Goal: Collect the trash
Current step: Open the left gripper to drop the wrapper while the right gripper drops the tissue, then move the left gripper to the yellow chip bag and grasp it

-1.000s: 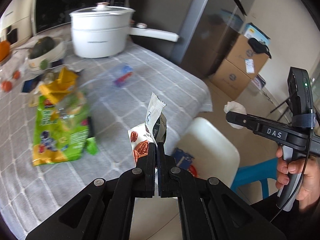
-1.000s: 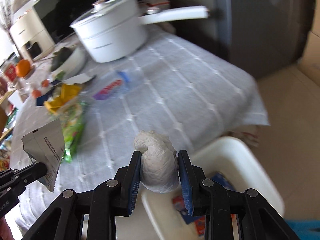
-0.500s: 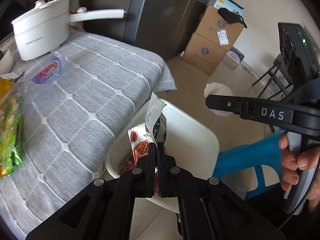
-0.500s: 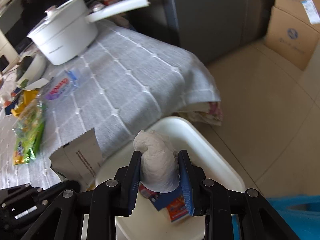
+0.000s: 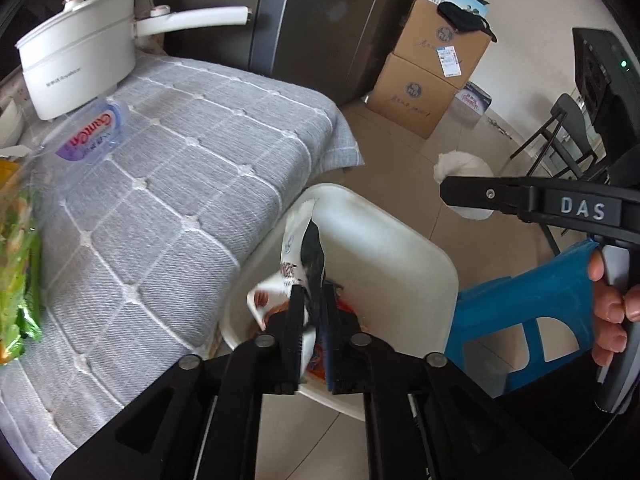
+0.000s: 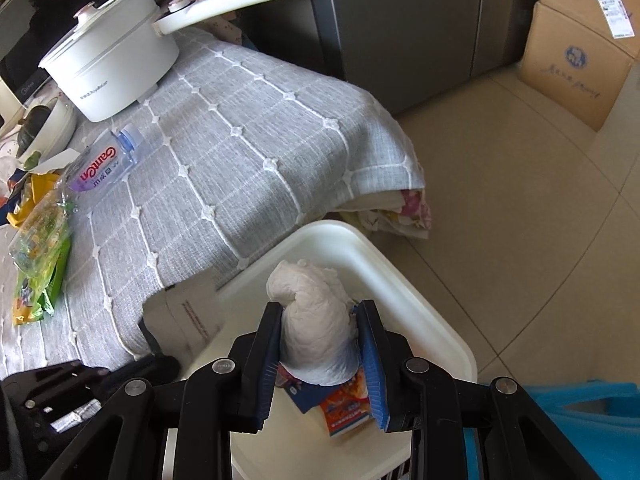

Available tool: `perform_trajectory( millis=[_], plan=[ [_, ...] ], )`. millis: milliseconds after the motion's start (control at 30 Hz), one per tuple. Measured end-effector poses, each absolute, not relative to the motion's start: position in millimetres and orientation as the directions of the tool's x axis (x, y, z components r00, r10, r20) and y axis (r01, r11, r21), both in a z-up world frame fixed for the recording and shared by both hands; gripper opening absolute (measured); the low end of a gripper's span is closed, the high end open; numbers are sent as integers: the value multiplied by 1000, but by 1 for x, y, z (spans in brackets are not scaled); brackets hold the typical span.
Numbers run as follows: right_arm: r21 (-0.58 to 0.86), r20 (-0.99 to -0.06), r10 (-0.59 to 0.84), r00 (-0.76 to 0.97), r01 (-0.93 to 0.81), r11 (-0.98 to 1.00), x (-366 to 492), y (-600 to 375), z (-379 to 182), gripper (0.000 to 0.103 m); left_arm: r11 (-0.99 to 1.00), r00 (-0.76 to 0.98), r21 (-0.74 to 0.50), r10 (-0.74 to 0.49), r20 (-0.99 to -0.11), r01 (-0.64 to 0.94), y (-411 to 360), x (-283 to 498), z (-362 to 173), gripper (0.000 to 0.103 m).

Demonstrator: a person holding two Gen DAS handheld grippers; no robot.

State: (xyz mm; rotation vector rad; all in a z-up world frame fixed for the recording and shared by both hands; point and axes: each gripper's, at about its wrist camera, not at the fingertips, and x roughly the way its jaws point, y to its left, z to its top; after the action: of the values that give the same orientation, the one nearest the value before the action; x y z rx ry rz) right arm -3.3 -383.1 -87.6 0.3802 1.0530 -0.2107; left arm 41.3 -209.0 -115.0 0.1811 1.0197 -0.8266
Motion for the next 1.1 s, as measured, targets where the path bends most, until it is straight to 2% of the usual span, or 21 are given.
perform_trajectory(
  millis=[33, 100, 267, 500, 600, 633, 700, 767, 1100],
  plan=[
    [202, -876, 10, 482, 348, 915, -3, -383, -88, 34, 692, 263, -230, -528, -807, 684, -206, 41, -113, 27],
    [196, -878, 6, 478, 350, 916, -2, -382, -89, 34, 696, 280, -228, -535, -797, 681, -199, 40, -108, 57],
    [188, -884, 5, 467, 345, 920, 0, -380, -92, 34, 707, 289, -233, -535, -794, 668, -187, 42, -102, 60],
    [185, -893, 9, 450, 348, 919, 0, -380, -97, 35, 787, 420, -149, -468, -777, 599, -154, 43, -80, 82],
    [195, -891, 17, 453, 348, 917, 2, -379, -96, 38, 819, 482, -101, -427, -765, 564, -136, 45, -71, 87],
    [198, -891, 19, 454, 351, 915, 2, -380, -96, 41, 828, 497, -93, -417, -761, 552, -129, 46, -69, 88],
    [213, -889, 30, 457, 355, 910, 3, -379, -96, 62, 850, 528, -81, -395, -752, 520, -114, 48, -64, 92],
    [222, -882, 28, 471, 361, 906, 3, -378, -92, 69, 868, 553, -74, -376, -743, 491, -100, 51, -60, 94],
    [246, -832, 27, 554, 326, 913, 16, -359, -70, 81, 948, 644, -29, -238, -727, 317, -15, 74, -49, 97]
  ],
)
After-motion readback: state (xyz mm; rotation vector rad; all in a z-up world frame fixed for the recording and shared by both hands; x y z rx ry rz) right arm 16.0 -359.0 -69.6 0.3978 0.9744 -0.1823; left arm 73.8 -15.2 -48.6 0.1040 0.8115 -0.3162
